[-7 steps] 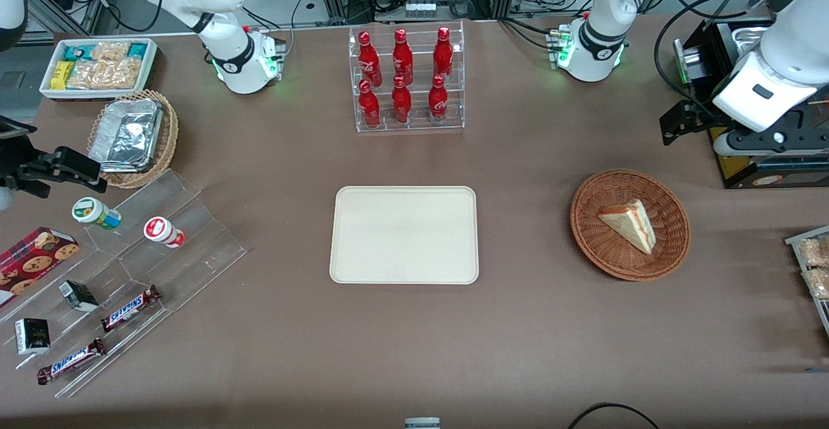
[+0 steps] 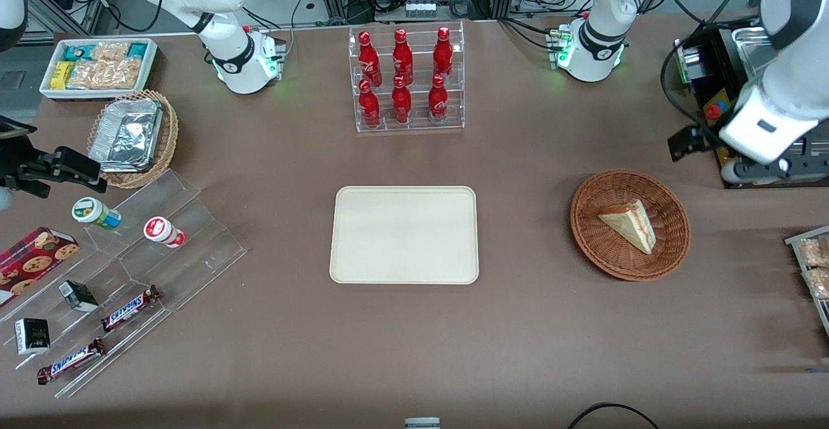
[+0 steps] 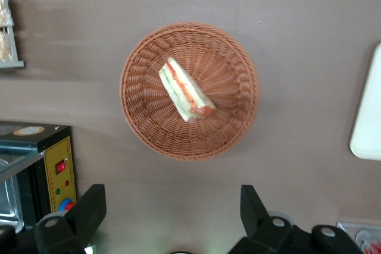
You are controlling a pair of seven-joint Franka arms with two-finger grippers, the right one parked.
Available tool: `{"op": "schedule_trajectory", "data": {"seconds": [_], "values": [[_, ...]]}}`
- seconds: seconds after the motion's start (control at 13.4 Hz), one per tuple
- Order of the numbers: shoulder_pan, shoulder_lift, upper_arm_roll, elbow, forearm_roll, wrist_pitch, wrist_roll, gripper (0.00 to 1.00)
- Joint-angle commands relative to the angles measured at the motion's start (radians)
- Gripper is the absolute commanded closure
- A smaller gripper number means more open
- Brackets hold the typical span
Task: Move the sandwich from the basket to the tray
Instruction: 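Move the left gripper over the sandwich in the wicker basket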
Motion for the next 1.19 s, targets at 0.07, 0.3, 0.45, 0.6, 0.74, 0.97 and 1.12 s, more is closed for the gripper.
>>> {"op": "schedule_trajectory", "data": {"seconds": [0.07,0.3,0.45,0.6,0.74,0.97,1.12], "values": [[0.062,0.012,-0.007,-0.094,-0.013,0.129,-0.148,0.0],[0.07,0.04,-0.005,-0.202,-0.032,0.292,-0.362,0.0],[0.061,0.055,-0.007,-0.342,-0.034,0.482,-0.515,0.0],[0.056,0.058,-0.007,-0.433,-0.03,0.588,-0.588,0.0],[0.068,0.075,-0.007,-0.493,-0.03,0.695,-0.591,0.0],[0.064,0.141,-0.007,-0.514,-0.03,0.761,-0.616,0.0],[0.065,0.156,-0.007,-0.548,-0.03,0.809,-0.642,0.0]]}}
